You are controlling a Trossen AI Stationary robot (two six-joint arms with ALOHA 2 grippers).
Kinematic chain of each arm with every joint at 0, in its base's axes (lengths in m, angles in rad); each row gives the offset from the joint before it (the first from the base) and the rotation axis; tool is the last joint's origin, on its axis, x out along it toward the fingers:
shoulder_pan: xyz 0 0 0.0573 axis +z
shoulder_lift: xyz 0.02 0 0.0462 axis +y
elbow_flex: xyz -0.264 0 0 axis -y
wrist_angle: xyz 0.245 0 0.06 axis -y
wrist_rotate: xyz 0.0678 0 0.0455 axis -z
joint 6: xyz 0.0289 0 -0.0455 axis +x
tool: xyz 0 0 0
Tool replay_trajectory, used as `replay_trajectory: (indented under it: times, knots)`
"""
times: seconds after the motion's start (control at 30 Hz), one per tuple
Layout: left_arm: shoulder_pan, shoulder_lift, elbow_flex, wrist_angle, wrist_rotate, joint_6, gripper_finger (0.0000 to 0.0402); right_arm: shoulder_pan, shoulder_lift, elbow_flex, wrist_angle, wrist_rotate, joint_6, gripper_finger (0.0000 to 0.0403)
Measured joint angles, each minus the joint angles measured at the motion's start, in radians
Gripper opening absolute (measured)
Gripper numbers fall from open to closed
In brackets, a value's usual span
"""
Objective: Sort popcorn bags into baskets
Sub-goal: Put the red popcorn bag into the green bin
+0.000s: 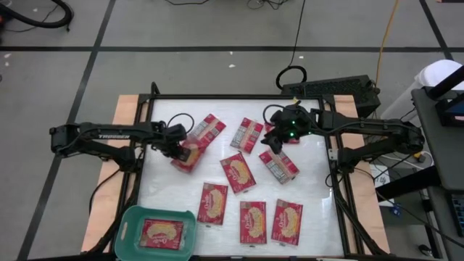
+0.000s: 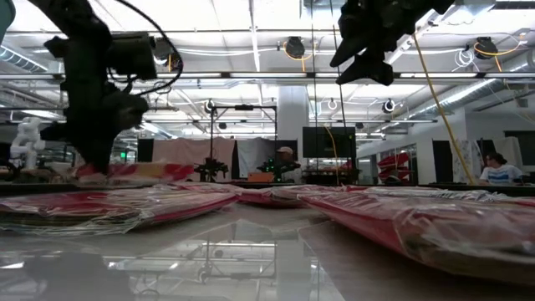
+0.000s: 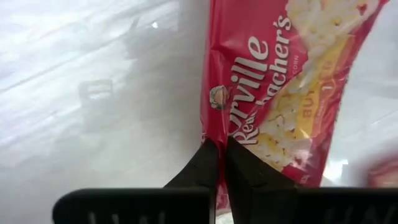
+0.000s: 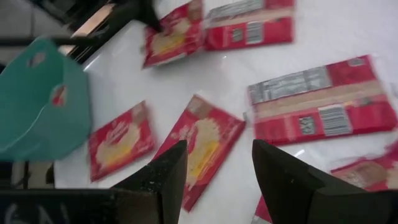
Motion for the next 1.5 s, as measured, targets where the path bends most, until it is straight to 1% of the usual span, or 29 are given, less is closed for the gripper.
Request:
replay_trajectory:
  times: [0.07,0.2,0.27,0.37,0.4,0.53,0.63,0.77,0.87,0.93,1.0,1.13,1.33,1.5]
  knots:
    - [0.0,-0.001,0.039,0.003,0.001,0.007,0.0011,-0.004,0.001,0.0,0.007,0.026,0.039,0.0173]
    - [-0.001,-0.001,0.127,-0.001,0.004,0.008,0.0011,-0.011,0.013,0.0,0.062,0.025,0.115,0.0173]
    - [-0.001,-0.002,0.179,0.007,-0.006,0.008,0.0011,-0.015,0.024,-0.001,0.123,0.025,0.163,0.0173]
    - [-0.001,-0.002,0.264,0.024,-0.057,0.008,0.0011,-0.028,0.038,-0.002,0.2,0.025,0.235,0.0173]
    - [-0.001,-0.002,0.291,0.039,-0.075,0.007,0.0011,-0.035,0.046,-0.002,0.25,0.026,0.257,0.0173]
    - [-0.008,-0.003,0.377,0.138,-0.166,-0.037,0.0011,-0.073,0.06,-0.001,0.382,0.023,0.332,0.0175]
    - [-0.027,-0.003,0.415,0.249,-0.276,-0.108,0.0011,-0.096,0.062,0.0,0.447,-0.008,0.3,0.0184]
    - [-0.058,-0.003,0.425,0.413,-0.429,-0.221,0.0012,-0.12,0.057,0.0,0.532,-0.061,0.277,0.0207]
    - [-0.086,0.012,0.425,0.525,-0.531,-0.285,0.0011,-0.128,0.054,0.0,0.633,-0.059,0.231,0.0229]
    - [-0.108,0.032,0.425,0.615,-0.586,-0.292,0.0011,-0.128,0.054,0.0,0.693,-0.054,0.173,0.0242]
    - [-0.13,0.062,0.425,0.699,-0.629,-0.309,0.0011,-0.127,0.055,0.0,0.729,-0.028,0.102,0.0253]
    - [-0.161,0.128,0.425,0.822,-0.709,-0.337,0.0013,-0.128,0.055,0.0,0.755,-0.027,0.006,0.0261]
    - [-0.185,0.198,0.425,0.976,-0.81,-0.349,0.0011,-0.126,0.072,0.0,0.752,-0.026,-0.001,0.0252]
    - [-0.187,0.25,0.425,1.092,-0.828,-0.361,0.0013,-0.126,0.117,0.0,0.779,-0.007,0.004,0.0241]
